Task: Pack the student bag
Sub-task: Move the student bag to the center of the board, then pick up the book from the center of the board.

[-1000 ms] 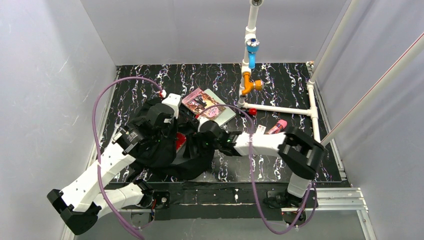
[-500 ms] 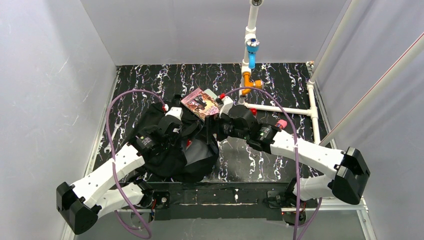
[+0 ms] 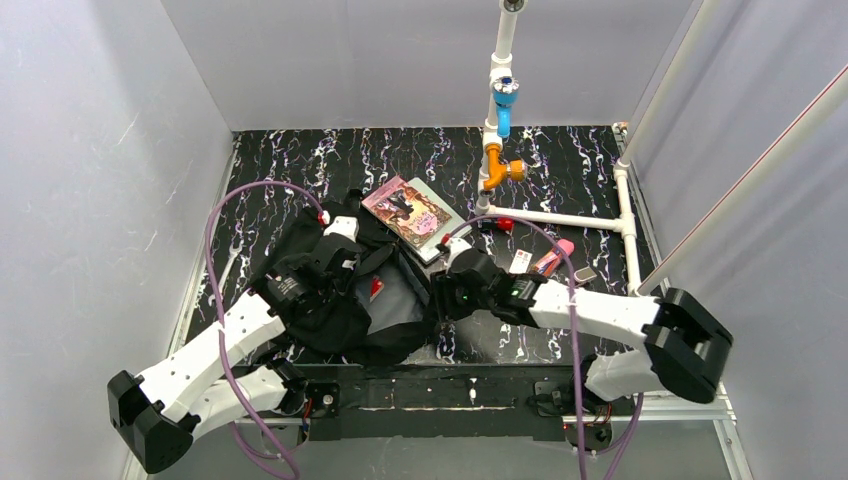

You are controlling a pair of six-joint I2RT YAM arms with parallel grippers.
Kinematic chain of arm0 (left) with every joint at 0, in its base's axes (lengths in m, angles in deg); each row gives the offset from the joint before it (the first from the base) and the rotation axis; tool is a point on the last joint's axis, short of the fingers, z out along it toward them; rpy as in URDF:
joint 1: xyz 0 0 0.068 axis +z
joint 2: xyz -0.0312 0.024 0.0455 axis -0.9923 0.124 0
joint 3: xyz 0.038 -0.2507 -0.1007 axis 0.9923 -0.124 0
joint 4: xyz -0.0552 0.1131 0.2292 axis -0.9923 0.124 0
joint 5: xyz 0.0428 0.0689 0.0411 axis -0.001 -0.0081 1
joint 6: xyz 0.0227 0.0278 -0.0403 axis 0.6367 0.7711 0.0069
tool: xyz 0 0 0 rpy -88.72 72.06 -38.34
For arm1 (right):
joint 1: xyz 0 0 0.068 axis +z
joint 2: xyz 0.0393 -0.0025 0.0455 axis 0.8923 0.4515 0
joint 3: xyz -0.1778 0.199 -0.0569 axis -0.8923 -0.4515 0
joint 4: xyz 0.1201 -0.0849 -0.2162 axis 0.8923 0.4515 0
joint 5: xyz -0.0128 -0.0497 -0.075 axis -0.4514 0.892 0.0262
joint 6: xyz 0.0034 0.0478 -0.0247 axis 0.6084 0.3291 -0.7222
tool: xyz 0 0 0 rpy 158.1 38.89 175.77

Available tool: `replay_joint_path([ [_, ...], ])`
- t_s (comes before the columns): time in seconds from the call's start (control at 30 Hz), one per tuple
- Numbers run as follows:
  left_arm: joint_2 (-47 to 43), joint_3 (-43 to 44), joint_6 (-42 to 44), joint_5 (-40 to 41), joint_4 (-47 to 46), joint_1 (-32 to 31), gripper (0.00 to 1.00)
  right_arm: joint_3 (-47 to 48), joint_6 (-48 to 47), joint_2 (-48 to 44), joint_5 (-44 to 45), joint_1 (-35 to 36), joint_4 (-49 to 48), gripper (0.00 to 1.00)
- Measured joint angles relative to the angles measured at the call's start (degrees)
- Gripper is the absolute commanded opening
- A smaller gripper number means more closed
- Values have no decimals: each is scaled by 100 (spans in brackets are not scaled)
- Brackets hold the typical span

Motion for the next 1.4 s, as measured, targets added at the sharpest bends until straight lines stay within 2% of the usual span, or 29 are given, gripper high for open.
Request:
replay_joint_path([
  [0.07,0,26,39,79,101,0,9,31,103,411,-125,118,-503,31],
  [0.13,-2,55,44,149,188,0,15,190,225,992,-306,240,-927,28],
  [0.17,-4,81,31,162,258,0,21,293,291,1268,-393,289,-1091,28],
  [0.27,-107,111,-68,111,378,0,46,774,538,2192,-807,433,-1639,29],
  [0.37,-293,111,-205,-83,448,0,59,1062,789,2623,-1078,503,-2052,41],
  [0.43,-389,138,-289,-256,490,0,67,1113,839,2610,-1119,520,-2175,57],
  [0.57,-498,308,-461,-507,535,0,75,1113,678,2131,-833,474,-1871,80],
  [0.67,-479,616,-579,-673,505,0,80,1047,437,1425,-363,442,-1241,89],
  [0.9,68,1276,-933,-1134,-264,92,83,247,155,-929,776,426,177,95],
  [1.03,638,1296,-1318,-1362,-817,527,83,-48,199,-1888,1141,424,769,96],
  [1.23,1270,737,-2367,-1818,-2302,1661,86,-186,264,-2544,1491,424,1176,98],
  [1.4,2621,520,-3270,-2039,-3692,2240,87,-188,267,-2544,1589,424,1241,98],
])
